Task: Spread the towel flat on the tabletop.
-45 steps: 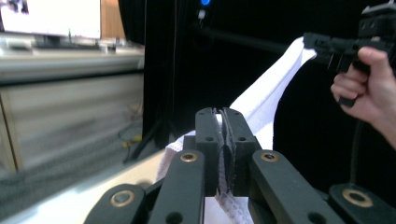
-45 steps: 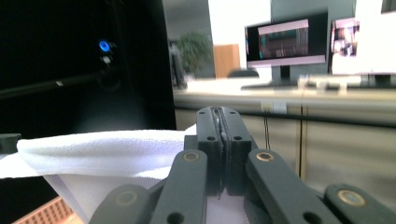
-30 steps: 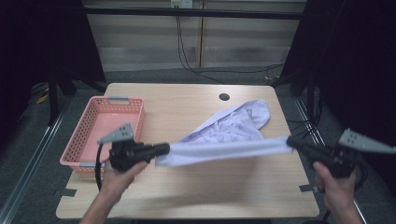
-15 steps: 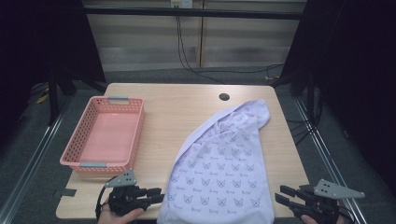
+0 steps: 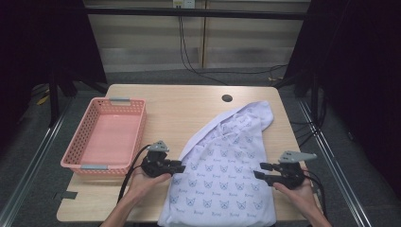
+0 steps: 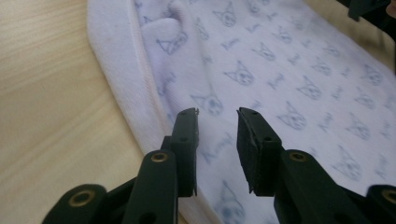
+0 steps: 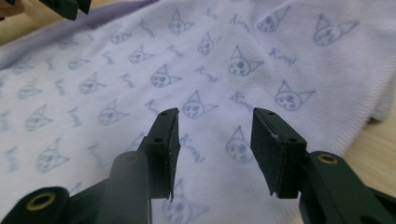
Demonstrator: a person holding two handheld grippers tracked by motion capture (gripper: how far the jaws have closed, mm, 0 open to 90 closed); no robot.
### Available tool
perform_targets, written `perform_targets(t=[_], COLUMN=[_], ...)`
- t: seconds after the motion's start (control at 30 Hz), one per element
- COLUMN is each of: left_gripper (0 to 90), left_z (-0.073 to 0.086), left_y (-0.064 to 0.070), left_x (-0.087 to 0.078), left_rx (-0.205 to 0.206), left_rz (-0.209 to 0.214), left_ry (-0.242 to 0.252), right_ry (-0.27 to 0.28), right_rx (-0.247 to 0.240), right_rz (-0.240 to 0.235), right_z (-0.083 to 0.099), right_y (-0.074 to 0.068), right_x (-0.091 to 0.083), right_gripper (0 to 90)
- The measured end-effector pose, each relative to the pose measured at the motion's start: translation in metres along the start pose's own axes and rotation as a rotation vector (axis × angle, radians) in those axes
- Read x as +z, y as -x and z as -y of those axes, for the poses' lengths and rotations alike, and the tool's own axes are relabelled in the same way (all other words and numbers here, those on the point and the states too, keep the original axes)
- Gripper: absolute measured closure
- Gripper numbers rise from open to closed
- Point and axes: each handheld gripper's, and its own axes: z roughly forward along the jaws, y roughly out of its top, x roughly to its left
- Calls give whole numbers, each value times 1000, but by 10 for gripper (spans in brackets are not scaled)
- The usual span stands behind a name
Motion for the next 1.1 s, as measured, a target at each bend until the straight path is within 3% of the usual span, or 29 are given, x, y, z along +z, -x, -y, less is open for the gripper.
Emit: perform_targets(t=[0.07,0.1,0.17,0.2,0.27,0.37,0.43,0.5,0.53,0.57,0.6,0.63,0.67,0.7,0.73,0.77,0.8,0.83,0.87,0.97,1.03,1.1], left_gripper=[644,637,706,706,817,888,894,896,897,897,897,897,897,897,900,900,900,898,897,796,748,714], left_z=[-1,1,3,3,4,6,17,20,25,29,34,39,46,46,53,53,59,60,63,63,55,43], left_y=[-6,-10,-11,-9,-2,-1,-2,-2,0,2,6,9,16,16,25,25,34,36,39,42,37,29], left_x=[8,14,16,16,15,12,0,-4,-9,-13,-17,-21,-27,-27,-32,-32,-37,-38,-40,-46,-45,-38], left_rx=[-7,10,25,45,131,112,69,63,55,49,47,38,32,32,39,39,41,50,48,33,23,12], left_rz=[-20,-42,-36,-66,-123,-122,-93,-96,-91,-82,-74,-56,-19,-19,8,8,29,34,59,55,37,23], left_ry=[-3,-35,-44,-48,-83,-99,-89,-93,-95,-96,-97,-101,-122,-122,-141,-141,-161,-161,-163,-116,-75,-41], right_ry=[-39,-66,-70,-77,-98,-115,-120,-121,-129,-129,-140,-140,-157,-157,-186,-186,-196,-222,-229,-254,-224,-165], right_rx=[-7,-2,-8,-9,-30,-44,-65,-79,-103,-103,-111,-111,-119,-119,-114,-114,-117,-113,-113,-150,-135,-110], right_rz=[19,31,43,49,72,85,98,98,90,90,65,65,26,26,-6,-6,-17,-53,-58,-91,-104,-88], right_z=[-4,-8,-10,-11,-11,-9,-7,-6,-4,-4,0,0,6,6,12,12,15,22,24,30,28,23], right_y=[9,16,20,22,25,23,19,17,11,11,4,4,-5,-5,-13,-13,-17,-24,-27,-36,-36,-28], right_x=[17,29,35,39,49,50,50,49,46,46,40,40,33,33,24,24,20,10,7,-5,-8,-8], right_gripper=[492,487,480,479,472,463,463,478,560,560,708,708,817,817,863,863,868,872,874,874,829,753])
